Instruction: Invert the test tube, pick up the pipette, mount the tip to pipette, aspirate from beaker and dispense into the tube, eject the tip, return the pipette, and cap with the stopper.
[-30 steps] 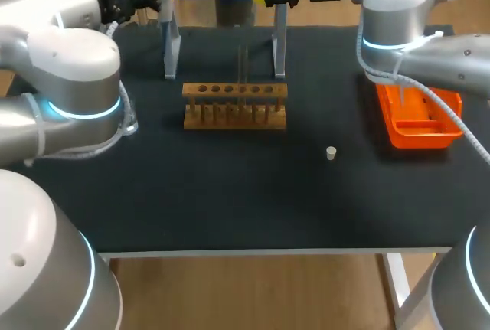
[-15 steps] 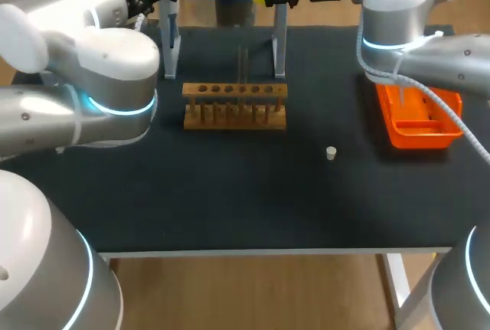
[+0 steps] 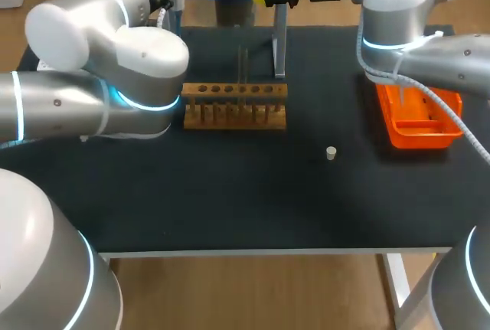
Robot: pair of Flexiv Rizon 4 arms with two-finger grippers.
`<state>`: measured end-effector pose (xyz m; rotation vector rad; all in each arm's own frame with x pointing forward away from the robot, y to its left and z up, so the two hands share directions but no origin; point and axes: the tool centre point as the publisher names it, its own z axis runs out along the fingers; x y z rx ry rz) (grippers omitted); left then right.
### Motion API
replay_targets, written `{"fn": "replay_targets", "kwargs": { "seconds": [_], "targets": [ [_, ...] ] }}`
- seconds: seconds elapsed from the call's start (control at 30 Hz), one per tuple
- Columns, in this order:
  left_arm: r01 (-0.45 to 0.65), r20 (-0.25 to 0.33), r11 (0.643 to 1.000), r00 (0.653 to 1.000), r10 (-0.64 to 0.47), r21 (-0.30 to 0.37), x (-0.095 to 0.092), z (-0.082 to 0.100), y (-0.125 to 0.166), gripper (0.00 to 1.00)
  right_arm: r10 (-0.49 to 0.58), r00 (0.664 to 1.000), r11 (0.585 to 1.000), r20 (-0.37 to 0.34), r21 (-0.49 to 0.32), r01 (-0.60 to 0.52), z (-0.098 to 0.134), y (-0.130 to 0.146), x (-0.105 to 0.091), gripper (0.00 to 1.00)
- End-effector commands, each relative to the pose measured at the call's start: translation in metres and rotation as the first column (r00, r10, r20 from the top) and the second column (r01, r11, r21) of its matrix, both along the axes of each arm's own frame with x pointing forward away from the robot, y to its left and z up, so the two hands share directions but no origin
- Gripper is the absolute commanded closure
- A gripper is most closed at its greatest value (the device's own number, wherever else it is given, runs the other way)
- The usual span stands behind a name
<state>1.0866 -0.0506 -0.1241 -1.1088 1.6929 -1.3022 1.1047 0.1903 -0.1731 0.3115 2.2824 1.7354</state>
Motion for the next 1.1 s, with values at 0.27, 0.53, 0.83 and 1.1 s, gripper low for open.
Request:
{"fn": "replay_targets", "kwargs": {
  "seconds": [0.27, 0.53, 0.83, 1.1],
  "targets": [
    [-0.136, -0.033, 0.991, 0.990, 0.136, -0.008, 0.019, -0.011, -0.004, 1.00, 0.000, 1.000, 1.000, 0.001, 0.000, 0.000, 0.000, -0.001, 0.000, 0.00],
    [-0.173, -0.058, 0.985, 0.983, 0.172, -0.009, 0.027, -0.016, -0.002, 1.00, 0.000, 1.000, 1.000, 0.001, 0.000, 0.000, 0.000, -0.001, 0.000, 0.00],
    [-0.207, -0.119, 0.978, 0.971, 0.205, -0.002, 0.039, -0.021, -0.001, 1.00, 0.000, 1.000, 1.000, 0.001, 0.000, 0.000, 0.000, -0.001, 0.000, 0.00],
    [-0.219, -0.146, 0.976, 0.965, 0.219, 0.014, 0.047, -0.024, -0.004, 1.00, 0.000, 1.000, 1.000, 0.001, 0.000, 0.000, 0.000, -0.001, 0.000, 0.00]
  ]
}}
